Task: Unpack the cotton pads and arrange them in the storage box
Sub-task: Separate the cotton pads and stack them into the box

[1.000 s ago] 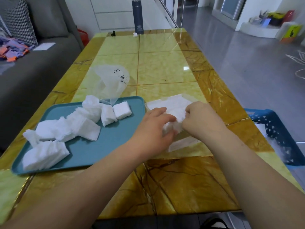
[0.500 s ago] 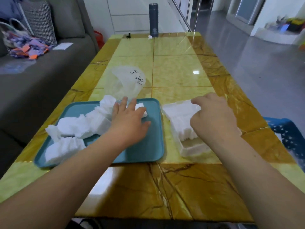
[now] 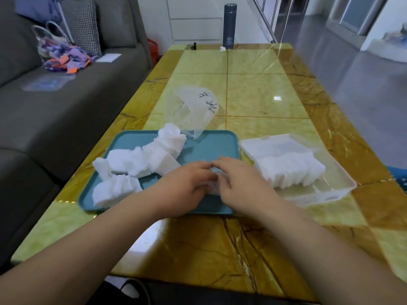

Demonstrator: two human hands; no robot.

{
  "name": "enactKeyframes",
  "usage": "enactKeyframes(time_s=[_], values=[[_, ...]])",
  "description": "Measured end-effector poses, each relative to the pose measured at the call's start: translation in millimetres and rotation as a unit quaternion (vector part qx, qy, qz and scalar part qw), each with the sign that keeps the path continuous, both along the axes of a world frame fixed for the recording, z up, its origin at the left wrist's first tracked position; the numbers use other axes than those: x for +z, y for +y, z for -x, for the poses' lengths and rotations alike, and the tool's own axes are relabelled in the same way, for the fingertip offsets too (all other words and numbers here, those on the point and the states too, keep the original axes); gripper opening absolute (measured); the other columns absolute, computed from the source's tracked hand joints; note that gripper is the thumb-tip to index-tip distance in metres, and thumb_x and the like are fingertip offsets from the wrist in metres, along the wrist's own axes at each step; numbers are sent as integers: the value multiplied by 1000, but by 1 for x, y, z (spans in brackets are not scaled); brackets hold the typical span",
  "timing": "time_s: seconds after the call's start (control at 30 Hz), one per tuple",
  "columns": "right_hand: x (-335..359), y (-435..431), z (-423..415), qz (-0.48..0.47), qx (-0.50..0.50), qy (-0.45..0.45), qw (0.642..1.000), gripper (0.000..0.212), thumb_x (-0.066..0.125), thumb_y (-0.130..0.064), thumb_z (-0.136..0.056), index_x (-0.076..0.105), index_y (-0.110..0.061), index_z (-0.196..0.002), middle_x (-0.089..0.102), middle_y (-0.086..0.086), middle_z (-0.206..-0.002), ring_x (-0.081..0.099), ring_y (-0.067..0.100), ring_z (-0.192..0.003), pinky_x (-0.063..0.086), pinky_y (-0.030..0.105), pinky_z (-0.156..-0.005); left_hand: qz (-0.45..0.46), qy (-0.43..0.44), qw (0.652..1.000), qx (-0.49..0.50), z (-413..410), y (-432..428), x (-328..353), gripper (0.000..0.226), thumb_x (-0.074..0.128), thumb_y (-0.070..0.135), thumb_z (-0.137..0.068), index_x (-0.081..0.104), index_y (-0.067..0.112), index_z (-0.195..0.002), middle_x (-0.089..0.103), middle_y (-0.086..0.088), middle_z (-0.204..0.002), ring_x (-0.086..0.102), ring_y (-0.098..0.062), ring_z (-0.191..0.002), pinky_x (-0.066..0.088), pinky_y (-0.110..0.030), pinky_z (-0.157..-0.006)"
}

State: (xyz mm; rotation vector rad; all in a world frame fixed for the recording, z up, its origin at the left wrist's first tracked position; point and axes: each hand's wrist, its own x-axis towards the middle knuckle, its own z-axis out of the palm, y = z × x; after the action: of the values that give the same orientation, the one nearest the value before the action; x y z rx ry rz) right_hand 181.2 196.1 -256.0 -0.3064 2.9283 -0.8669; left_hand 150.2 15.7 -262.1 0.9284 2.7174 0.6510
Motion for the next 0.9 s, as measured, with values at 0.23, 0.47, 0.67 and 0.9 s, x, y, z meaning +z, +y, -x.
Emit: enactKeyframes(time_s=[0.23, 0.47, 0.67, 0.9], values=[[-1, -10, 6, -119, -29, -16, 992, 39, 60, -32, -96, 54, -15, -131, 64, 9, -128, 58, 33, -119, 52, 45, -95, -62, 2, 981, 183, -9, -23, -4, 57, 71, 26, -93, 53, 31, -146, 58, 8, -143, 56, -12, -124, 41, -23, -102], [2, -20, 19, -96, -75, -105, 987, 23, 72, -34, -76, 59, -16, -79, 60, 3, -77, 61, 26, -76, 39, 34, -54, -61, 34, 973, 219, 3, -30, -5, 61, 64, 16, -92, 50, 27, -150, 57, 3, -146, 53, -20, -132, 39, -30, -111], [5, -23, 12, 17, -88, -131, 987, 24, 79, -27, -75, 58, -24, -87, 62, -3, -89, 59, 14, -78, 41, 29, -57, -87, 85, 973, 196, 6, -36, -9, 62, 63, 12, -84, 54, 20, -145, 51, -1, -148, 49, -24, -134, 37, -32, -113], [5, -15, 1, 281, -117, -109, 946, 39, 83, -6, -78, 64, -26, -106, 68, 14, -89, 65, 21, -79, 57, 40, -75, -165, 136, 957, 197, -7, -33, 0, 64, 58, 18, -73, 62, 21, -137, 61, 6, -132, 55, -17, -120, 40, -22, -101]])
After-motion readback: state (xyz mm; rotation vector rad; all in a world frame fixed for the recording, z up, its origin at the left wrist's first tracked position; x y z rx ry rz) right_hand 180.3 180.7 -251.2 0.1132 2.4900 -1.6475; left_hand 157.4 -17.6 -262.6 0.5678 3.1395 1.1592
